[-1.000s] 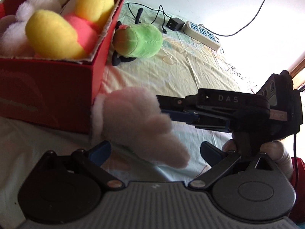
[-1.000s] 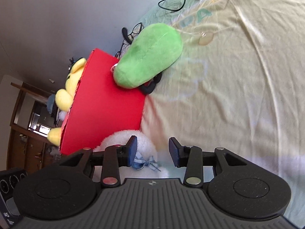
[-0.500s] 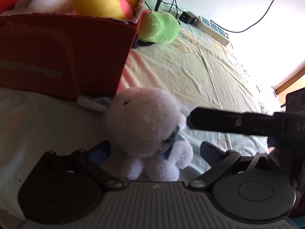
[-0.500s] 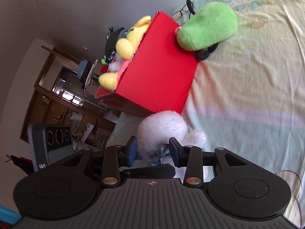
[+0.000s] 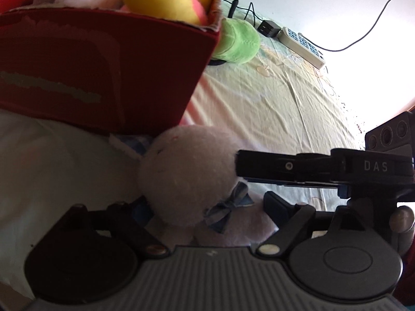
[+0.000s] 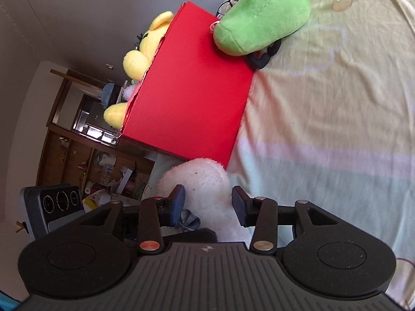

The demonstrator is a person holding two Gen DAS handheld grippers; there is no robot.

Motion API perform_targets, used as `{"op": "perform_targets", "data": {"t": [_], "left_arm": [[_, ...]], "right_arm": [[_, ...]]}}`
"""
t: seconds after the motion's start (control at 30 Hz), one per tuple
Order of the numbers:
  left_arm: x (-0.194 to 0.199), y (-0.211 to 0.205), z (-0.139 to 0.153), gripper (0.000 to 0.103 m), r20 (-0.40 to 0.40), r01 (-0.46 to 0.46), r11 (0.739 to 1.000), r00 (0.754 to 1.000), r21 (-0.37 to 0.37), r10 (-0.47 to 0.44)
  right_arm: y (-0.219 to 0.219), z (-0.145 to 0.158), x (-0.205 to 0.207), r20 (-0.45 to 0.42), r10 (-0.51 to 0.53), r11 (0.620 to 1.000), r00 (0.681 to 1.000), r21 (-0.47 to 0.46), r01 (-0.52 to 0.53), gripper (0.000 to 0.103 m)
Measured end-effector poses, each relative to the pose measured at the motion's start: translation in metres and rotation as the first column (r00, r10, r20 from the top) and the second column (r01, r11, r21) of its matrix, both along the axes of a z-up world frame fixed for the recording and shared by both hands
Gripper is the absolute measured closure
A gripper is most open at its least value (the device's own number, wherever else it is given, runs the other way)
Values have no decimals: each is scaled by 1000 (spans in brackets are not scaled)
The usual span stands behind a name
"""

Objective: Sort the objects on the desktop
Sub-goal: 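Grasp the white pink-patched bunny plush with the right tool and lift, then carry the white bunny plush with the right tool over the red box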

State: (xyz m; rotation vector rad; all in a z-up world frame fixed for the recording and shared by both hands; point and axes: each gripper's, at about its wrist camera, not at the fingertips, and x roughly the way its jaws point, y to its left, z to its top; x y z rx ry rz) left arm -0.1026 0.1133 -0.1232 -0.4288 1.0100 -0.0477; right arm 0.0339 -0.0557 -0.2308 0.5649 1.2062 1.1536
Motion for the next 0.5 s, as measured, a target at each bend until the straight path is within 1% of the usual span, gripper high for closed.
{"op": "perform_targets", "data": {"t": [0.13,0.23,0.27,0.33,0.5], "left_arm": [[-5,8,-2,16,-9,-14,1000,1000,-8,14],[-7,5,-2,16,-13,0,1000,1000,14,0],[-7,3,-1,16,-13,12,1000,1000,26,-11],[-9,-5,3,16,-4,40,998,999,50,-40],[-10,-26,11,16,11,126,988,992,88,-128]], "right_arm": [[6,1,-8,-16,37,999,999,13,-36,56],[5,2,-15,-31,52,998,998,20,-51,56],[4,4,-17,-26,60,998,998,19,-60,54],[0,9,-22,-5,68,998,998,11,-68,54],[-24,16,-30,-1,61,998,998,16,-61,55]]}}
